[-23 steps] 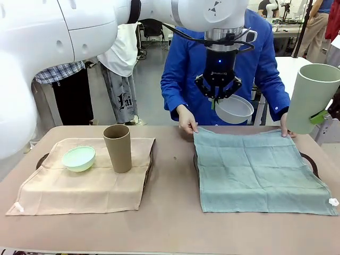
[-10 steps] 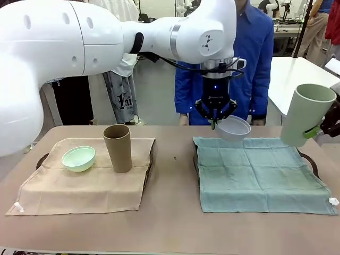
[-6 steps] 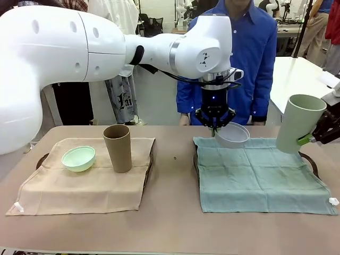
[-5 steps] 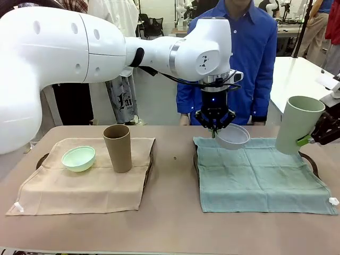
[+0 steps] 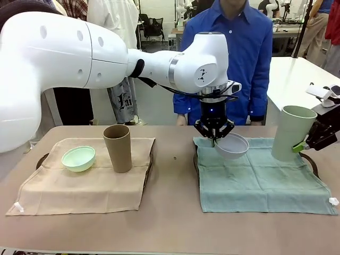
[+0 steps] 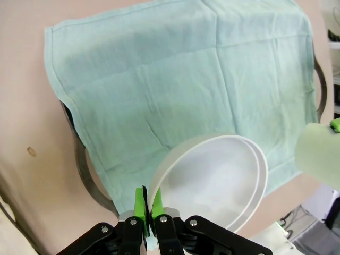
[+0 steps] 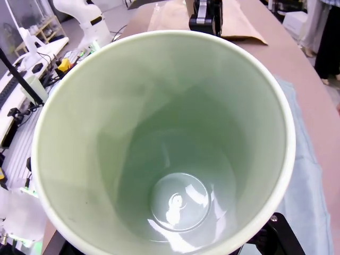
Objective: Set up a tray with a mat and arrange the tableware.
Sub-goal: Place the Picnic Bowl and Reusable plastic cup back onto the Handle tray in front of the human's position.
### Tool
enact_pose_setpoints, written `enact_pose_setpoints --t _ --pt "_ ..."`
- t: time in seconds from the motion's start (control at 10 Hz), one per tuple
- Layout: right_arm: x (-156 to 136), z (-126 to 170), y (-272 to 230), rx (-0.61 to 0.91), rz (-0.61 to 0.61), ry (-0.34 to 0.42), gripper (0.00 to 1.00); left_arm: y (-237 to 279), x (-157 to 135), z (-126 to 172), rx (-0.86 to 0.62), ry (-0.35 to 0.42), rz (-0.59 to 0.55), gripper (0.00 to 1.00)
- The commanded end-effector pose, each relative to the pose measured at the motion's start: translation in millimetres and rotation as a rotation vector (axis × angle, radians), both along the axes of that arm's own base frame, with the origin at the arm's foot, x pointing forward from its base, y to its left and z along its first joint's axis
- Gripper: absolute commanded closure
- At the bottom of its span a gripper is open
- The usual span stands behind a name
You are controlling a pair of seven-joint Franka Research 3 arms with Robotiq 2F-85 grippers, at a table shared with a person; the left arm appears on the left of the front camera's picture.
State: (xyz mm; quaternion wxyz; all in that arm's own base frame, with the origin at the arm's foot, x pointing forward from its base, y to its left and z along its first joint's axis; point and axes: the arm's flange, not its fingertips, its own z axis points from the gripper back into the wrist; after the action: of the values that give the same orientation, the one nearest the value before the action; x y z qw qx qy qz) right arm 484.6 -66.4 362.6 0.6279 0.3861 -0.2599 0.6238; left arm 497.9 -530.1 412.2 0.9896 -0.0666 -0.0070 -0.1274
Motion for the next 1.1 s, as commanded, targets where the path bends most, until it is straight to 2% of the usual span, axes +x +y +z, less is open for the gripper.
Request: enact_pose_setpoints --t 0.0,0.4,0.7,1.0 --pt "10.5 -10.9 6.0 -0.029 0.0 0.018 0.19 5.2 -0.6 -9.1 -0.043 0.009 -0.041 0.96" --pt "16.7 -42.0 16.5 -0.038 0.029 -0.01 0.19 7.4 5.9 -28.9 -0.039 0.016 -0.049 0.96" --pt "20.4 -64.8 20.6 -0.007 0.053 -0.087 0.19 8.1 11.3 -44.2 -0.041 0.016 -0.052 0.96" --pt "22.7 -77.1 19.7 0.003 0.062 -0.11 0.19 5.6 15.2 -55.6 -0.037 0.025 -0.053 0.96"
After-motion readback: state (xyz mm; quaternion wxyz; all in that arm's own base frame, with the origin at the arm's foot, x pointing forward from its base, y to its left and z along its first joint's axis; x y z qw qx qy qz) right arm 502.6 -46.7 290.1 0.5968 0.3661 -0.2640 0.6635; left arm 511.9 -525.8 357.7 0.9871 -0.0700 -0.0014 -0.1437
